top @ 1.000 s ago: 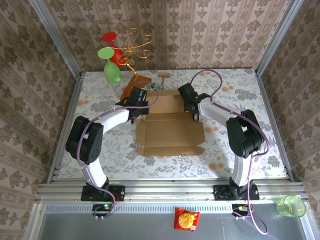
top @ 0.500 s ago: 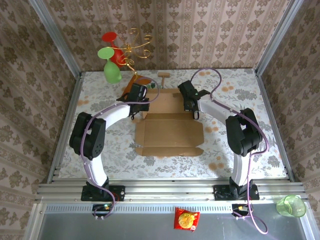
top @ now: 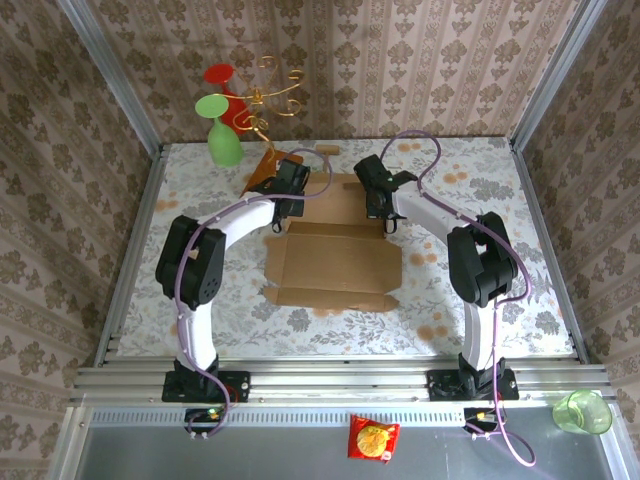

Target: Fold the paper box

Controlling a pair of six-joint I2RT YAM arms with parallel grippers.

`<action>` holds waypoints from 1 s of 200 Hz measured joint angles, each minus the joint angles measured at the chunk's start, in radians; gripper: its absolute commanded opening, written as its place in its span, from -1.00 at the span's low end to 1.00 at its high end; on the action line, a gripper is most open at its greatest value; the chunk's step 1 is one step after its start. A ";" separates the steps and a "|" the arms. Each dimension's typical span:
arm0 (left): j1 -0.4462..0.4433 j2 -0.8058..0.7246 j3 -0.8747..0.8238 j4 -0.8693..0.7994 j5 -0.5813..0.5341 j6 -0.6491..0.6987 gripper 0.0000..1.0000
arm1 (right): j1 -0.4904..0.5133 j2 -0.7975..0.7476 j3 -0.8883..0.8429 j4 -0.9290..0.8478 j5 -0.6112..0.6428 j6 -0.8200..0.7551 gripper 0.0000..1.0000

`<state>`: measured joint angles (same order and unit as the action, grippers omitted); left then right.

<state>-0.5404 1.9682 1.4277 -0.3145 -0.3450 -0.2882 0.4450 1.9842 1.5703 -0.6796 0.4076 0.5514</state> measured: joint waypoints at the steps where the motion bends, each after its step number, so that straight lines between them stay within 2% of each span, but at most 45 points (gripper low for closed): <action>1: 0.000 0.000 0.000 0.000 0.000 0.000 -1.00 | 0.000 0.000 0.000 0.000 0.000 0.001 -1.00; 3: 0.000 0.000 0.000 0.000 0.000 -0.001 -1.00 | 0.000 0.000 0.000 0.000 0.000 0.002 -1.00; 16: -0.001 0.000 0.000 0.000 0.000 -0.002 -0.62 | 0.000 0.000 0.002 -0.002 -0.001 0.003 -1.00; 25: -0.001 0.000 0.000 0.003 0.000 -0.003 -0.43 | 0.000 0.001 0.003 -0.003 -0.001 0.003 -1.00; 52: -0.001 0.000 0.000 0.003 0.024 0.003 -0.12 | -0.005 0.005 0.010 -0.010 -0.005 0.003 -1.00; 107: 0.019 -0.023 -0.016 0.004 0.156 -0.003 -0.01 | -0.015 0.030 0.051 -0.037 -0.013 0.003 -1.00; 200: 0.045 -0.111 -0.053 -0.023 0.303 -0.006 0.19 | -0.031 0.050 0.092 -0.088 -0.028 0.010 -1.00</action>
<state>-0.4957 1.8576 1.3743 -0.3378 -0.0425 -0.2943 0.4137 2.0342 1.6619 -0.7673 0.3798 0.5610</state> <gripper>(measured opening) 0.589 0.079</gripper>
